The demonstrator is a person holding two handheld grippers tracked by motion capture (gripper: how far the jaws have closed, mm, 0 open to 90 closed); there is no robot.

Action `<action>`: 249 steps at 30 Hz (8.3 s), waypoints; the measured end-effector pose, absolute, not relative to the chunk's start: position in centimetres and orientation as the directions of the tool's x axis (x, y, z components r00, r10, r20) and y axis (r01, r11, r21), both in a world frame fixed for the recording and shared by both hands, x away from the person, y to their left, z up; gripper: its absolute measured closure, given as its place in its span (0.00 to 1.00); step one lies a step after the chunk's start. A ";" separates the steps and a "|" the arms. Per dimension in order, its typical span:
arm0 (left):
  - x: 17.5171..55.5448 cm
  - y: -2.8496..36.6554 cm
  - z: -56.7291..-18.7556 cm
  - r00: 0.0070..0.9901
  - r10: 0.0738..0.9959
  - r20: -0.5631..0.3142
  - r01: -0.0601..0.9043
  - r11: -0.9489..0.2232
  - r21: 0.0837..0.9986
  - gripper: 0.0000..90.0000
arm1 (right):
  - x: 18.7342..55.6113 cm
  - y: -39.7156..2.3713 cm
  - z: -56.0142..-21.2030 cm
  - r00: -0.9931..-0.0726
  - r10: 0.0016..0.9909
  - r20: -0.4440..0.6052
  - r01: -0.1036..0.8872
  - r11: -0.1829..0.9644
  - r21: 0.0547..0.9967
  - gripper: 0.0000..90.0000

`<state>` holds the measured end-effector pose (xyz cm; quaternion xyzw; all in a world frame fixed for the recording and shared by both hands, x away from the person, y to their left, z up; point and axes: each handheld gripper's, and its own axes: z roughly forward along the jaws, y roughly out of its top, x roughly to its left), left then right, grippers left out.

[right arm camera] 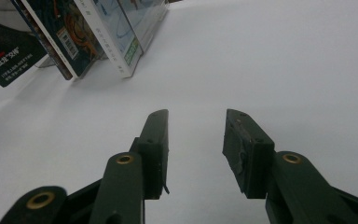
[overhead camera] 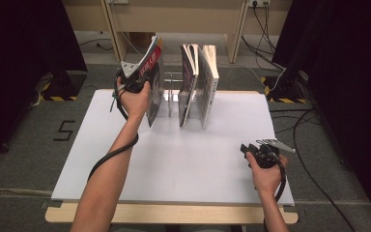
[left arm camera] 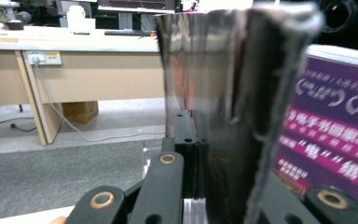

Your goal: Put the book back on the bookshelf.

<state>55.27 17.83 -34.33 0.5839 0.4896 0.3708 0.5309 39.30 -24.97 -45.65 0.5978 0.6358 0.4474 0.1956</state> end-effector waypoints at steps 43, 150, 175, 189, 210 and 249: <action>54.9 19.7 -35.2 0.272 0.936 -0.223 0.224 0.164 0.961 0.80 | 39.2 -24.8 -45.7 -0.206 0.935 0.289 0.596 -0.115 0.794 0.67; 50.8 20.9 -35.5 0.296 0.924 -0.241 0.317 0.143 0.938 0.51 | 39.2 -24.3 -45.9 -0.215 0.936 0.278 0.605 -0.096 0.791 0.67; 48.1 22.2 -35.7 0.310 0.920 -0.239 0.334 0.130 0.934 0.50 | 39.1 -24.3 -45.8 -0.218 0.937 0.274 0.603 -0.091 0.792 0.67; 46.7 23.2 -36.6 0.312 0.919 -0.241 0.349 0.125 0.929 0.50 | 39.1 -24.3 -45.8 -0.219 0.937 0.273 0.601 -0.091 0.794 0.67; 44.8 25.9 -38.2 0.274 0.932 -0.239 0.362 0.130 0.923 0.49 | 39.1 -24.3 -45.8 -0.213 0.937 0.276 0.599 -0.098 0.795 0.67; 41.5 28.9 -41.9 0.240 0.940 -0.242 0.419 0.125 0.900 0.48 | 39.0 -24.2 -45.8 -0.213 0.938 0.273 0.602 -0.094 0.793 0.67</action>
